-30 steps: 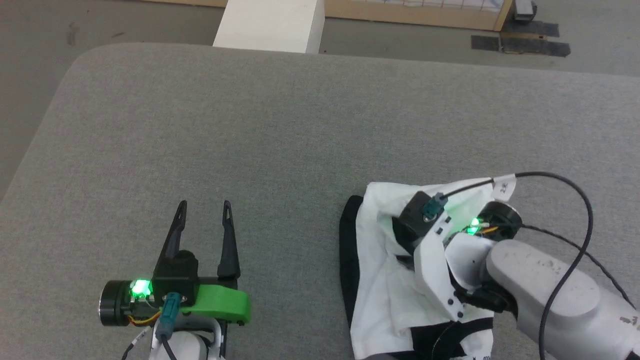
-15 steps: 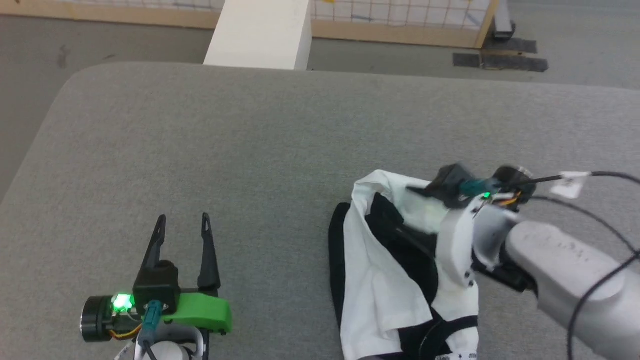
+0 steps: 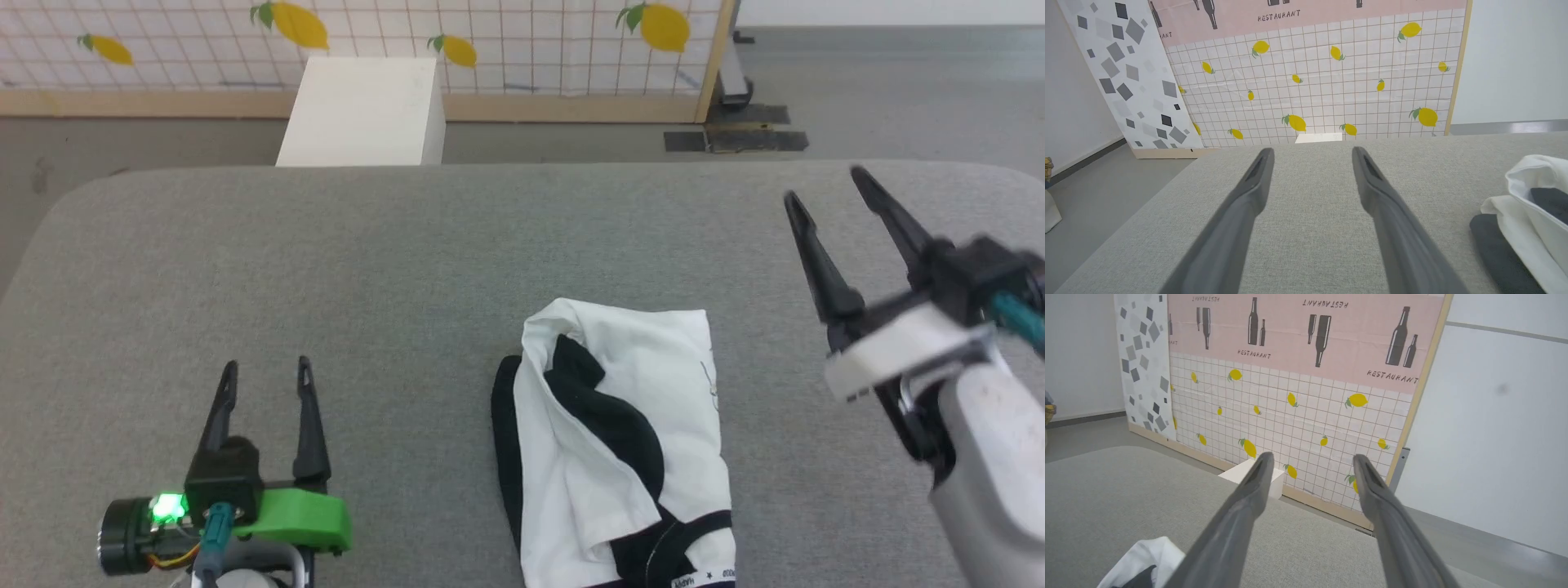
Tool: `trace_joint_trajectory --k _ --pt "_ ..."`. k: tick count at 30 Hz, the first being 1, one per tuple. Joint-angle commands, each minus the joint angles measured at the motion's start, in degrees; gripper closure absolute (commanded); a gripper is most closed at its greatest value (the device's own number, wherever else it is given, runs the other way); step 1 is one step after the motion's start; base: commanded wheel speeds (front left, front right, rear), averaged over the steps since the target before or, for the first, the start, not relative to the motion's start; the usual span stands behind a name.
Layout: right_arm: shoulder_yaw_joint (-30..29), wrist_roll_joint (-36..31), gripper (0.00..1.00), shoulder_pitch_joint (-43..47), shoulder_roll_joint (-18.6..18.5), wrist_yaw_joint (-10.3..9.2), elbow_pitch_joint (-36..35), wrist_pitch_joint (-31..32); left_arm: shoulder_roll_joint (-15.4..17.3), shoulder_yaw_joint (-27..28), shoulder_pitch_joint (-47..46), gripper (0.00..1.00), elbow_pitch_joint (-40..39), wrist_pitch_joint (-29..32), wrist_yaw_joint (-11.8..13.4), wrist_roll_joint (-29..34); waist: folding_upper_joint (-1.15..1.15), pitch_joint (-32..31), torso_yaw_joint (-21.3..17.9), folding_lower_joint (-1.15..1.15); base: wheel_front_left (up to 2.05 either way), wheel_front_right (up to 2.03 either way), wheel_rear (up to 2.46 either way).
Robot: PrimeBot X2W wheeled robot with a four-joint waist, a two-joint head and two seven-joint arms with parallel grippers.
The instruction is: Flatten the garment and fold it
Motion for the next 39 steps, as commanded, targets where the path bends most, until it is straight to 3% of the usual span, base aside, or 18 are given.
trace_joint_trajectory --k 1,9,13,18,24,29,34,39 --pt "-3.0 -2.2 0.0 3.1 2.4 -0.09 -1.8 -0.6 0.3 0.4 1.1 0.0 -0.3 -0.2 0.1 0.3 0.0 -0.8 -0.8 0.0 0.0 0.0 0.0" --pt "-20.2 -9.2 0.0 21.6 14.5 -0.09 -15.8 -0.9 -0.2 0.4 2.3 0.0 -1.6 -0.2 -0.2 0.4 0.0 -2.7 0.0 0.0 0.0 0.0 0.0" --pt "-23.4 -9.7 0.0 26.9 16.6 -0.09 -21.3 -0.9 -0.3 0.6 3.0 0.0 -2.2 -0.2 -0.3 0.5 0.0 -3.1 0.1 0.0 0.0 0.0 0.0" --pt "-25.4 -9.9 0.0 24.1 16.7 -0.09 -26.6 -0.9 -0.4 0.4 3.1 0.0 -2.0 -0.2 -0.6 0.7 0.0 -3.1 0.3 0.0 0.0 0.0 0.0" --pt "-20.6 -8.9 0.0 15.1 10.1 -0.09 -22.7 2.4 -0.8 -0.1 3.0 0.0 -1.5 -0.2 -0.9 0.8 0.0 -3.0 1.0 0.0 0.0 0.0 0.0" --pt "-10.4 -3.2 0.0 8.6 2.4 -0.09 -16.5 19.6 -1.0 -0.5 2.9 0.0 -1.2 -0.2 -1.1 0.8 0.0 -2.6 1.7 0.0 0.0 0.0 0.0" --pt "3.0 7.6 0.0 5.8 -6.1 -0.09 -12.1 38.7 -1.3 -0.7 2.6 0.0 -1.2 -0.2 -1.0 0.8 0.0 -1.5 2.3 0.0 0.0 0.0 0.0" --pt "12.0 18.3 0.0 4.1 -10.4 -0.09 -8.9 50.6 -1.7 -0.8 1.7 0.0 -1.4 -0.2 -0.8 0.6 0.0 0.5 2.7 0.0 0.0 0.0 0.0"
